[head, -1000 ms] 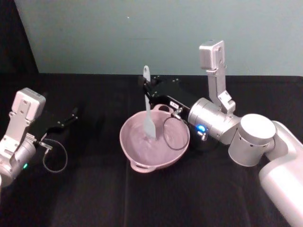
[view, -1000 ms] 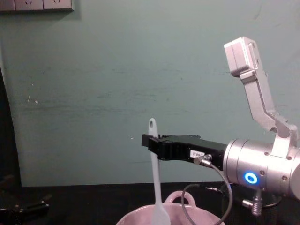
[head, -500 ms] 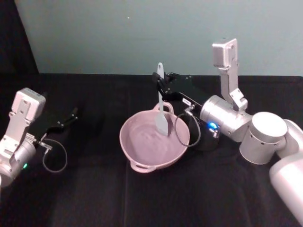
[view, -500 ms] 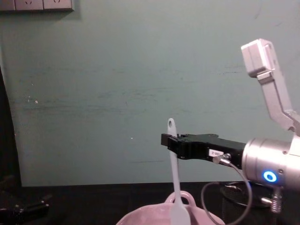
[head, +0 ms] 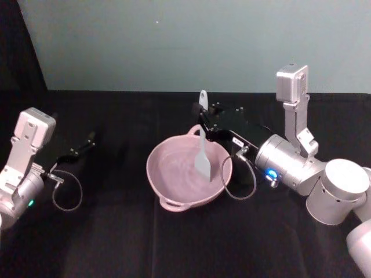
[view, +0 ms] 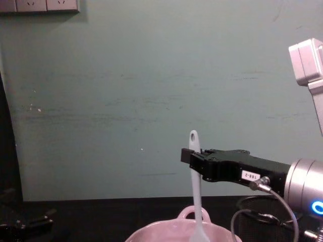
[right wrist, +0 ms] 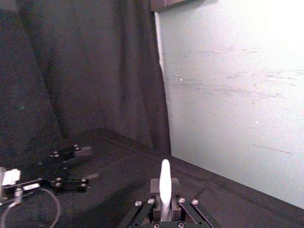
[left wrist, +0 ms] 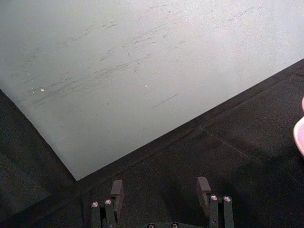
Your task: Use the one hand to pick up the spoon and stir the clear water in the bowl.
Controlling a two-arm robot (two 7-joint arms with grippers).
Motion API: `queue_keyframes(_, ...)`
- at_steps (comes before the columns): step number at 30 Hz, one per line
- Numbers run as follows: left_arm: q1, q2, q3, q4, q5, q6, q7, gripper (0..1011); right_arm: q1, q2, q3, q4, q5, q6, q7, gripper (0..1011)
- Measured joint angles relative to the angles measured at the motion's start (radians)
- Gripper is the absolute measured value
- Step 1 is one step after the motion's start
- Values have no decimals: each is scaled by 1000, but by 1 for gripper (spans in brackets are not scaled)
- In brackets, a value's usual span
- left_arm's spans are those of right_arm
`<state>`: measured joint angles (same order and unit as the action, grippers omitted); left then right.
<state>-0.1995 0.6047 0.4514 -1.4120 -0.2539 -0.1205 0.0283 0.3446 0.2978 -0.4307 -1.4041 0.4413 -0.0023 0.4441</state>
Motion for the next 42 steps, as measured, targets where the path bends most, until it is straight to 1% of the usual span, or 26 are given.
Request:
queue_keyframes(4,0,0,0,0,0,0,0,1011,-11,-1,-8,-16,1,-4,6,116)
queue_keyframes(6,0,0,0,0,0,0,0,1011,-13,-9,-24,-19,0,-6,13,114)
queue_keyframes(9,0,0,0,0,0,0,0,1011,-8,-20,-37,-11,-1,-7,17,114)
queue_keyframes(13,0,0,0,0,0,0,0,1011,9,-45,-57,16,-7,-10,19,116)
queue_keyframes(14,0,0,0,0,0,0,0,1011,18,-56,-64,31,-8,-12,20,116)
queue_keyframes(19,0,0,0,0,0,0,0,1011,54,-92,-74,79,-13,-17,19,116)
queue_keyframes(26,0,0,0,0,0,0,0,1011,98,-119,-67,139,-13,-18,13,116)
queue_keyframes(33,0,0,0,0,0,0,0,1011,121,-121,-48,173,-12,-19,5,114)
queue_keyframes(38,0,0,0,0,0,0,0,1011,118,-103,-26,168,-8,-18,-2,116)
queue_keyframes(42,0,0,0,0,0,0,0,1011,97,-78,-8,140,-3,-9,-6,116)
